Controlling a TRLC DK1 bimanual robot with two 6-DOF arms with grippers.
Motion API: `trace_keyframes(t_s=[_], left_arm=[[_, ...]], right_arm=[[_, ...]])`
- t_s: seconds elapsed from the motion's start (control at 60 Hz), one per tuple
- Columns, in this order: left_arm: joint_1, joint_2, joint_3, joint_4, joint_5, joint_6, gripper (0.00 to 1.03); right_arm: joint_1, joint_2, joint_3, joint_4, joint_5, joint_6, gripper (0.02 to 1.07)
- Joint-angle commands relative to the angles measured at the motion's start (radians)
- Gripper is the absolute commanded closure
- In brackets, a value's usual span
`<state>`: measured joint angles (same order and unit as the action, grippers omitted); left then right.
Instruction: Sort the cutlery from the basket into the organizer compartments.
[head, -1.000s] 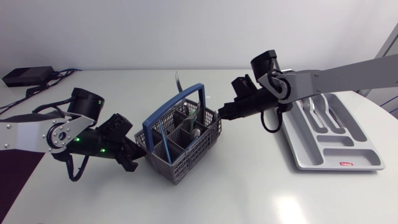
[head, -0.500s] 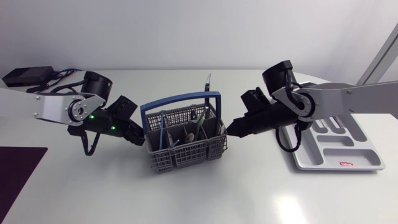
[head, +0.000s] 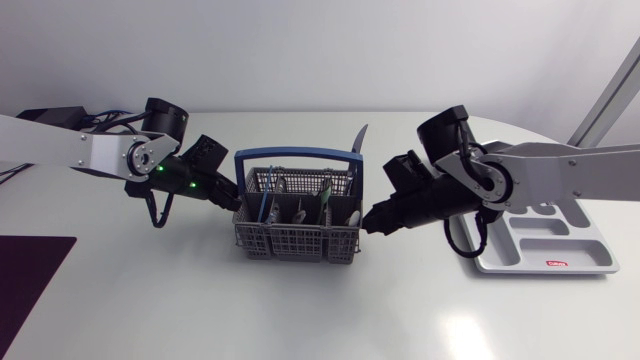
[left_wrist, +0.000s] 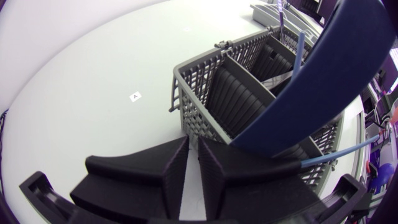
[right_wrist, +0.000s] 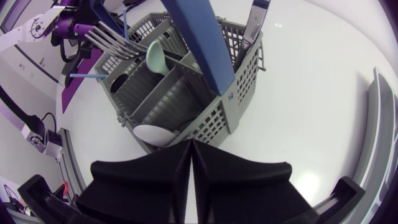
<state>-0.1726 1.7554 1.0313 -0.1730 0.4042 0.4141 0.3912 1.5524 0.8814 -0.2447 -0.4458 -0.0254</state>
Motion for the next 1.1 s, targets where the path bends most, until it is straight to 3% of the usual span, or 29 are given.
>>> trace_keyframes(t_s=[0.0, 0.483, 0.667, 0.733, 0.817, 0.95, 1.083], left_arm=[[-0.013, 0.009, -0.017, 0.003, 0.042, -0.015, 0.88], [-0.008, -0.089, -0.112, 0.003, 0.048, -0.009, 0.88], [0.041, -0.109, -0.103, 0.003, 0.048, -0.001, 0.87], [0.073, -0.132, -0.108, 0.003, 0.048, 0.009, 0.83], [0.120, -0.185, -0.122, -0.003, 0.048, 0.020, 0.78], [0.160, -0.301, -0.172, -0.023, 0.074, 0.052, 0.78], [0.143, -0.493, -0.266, -0.026, 0.091, 0.091, 0.72]], right_arm=[[0.011, 0.025, 0.008, 0.050, 0.004, 0.027, 0.98], [0.005, 0.071, 0.067, 0.058, 0.029, 0.024, 0.97], [-0.012, 0.035, 0.028, 0.056, 0.079, 0.024, 0.95], [-0.031, 0.009, 0.008, 0.055, 0.102, 0.021, 0.87], [-0.046, -0.035, -0.025, 0.055, 0.131, 0.005, 0.65], [-0.058, -0.106, -0.078, 0.055, 0.150, -0.027, 0.56], [-0.063, -0.184, -0.130, 0.041, 0.157, -0.067, 0.52]])
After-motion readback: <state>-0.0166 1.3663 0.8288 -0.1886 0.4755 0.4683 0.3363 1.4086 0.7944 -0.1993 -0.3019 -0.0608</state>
